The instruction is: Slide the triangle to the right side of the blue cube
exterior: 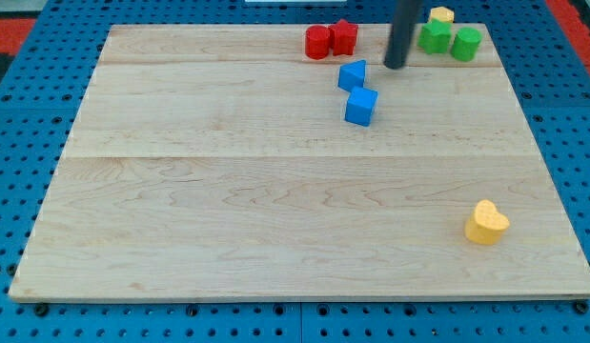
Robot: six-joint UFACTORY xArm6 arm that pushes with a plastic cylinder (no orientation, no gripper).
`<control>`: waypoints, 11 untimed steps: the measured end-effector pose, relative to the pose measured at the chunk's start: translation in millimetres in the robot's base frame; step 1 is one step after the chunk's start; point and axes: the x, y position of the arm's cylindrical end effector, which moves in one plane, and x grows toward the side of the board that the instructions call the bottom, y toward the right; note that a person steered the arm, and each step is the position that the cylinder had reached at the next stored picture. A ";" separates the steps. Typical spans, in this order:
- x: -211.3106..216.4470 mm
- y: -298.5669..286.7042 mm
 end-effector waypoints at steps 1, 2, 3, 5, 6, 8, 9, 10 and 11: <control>31.3 -53.5; 42.3 -54.6; 12.9 -56.4; 82.4 -73.0; 125.3 -70.8; 56.2 -70.4; 45.6 -27.3; 76.1 -8.0; 108.4 -7.2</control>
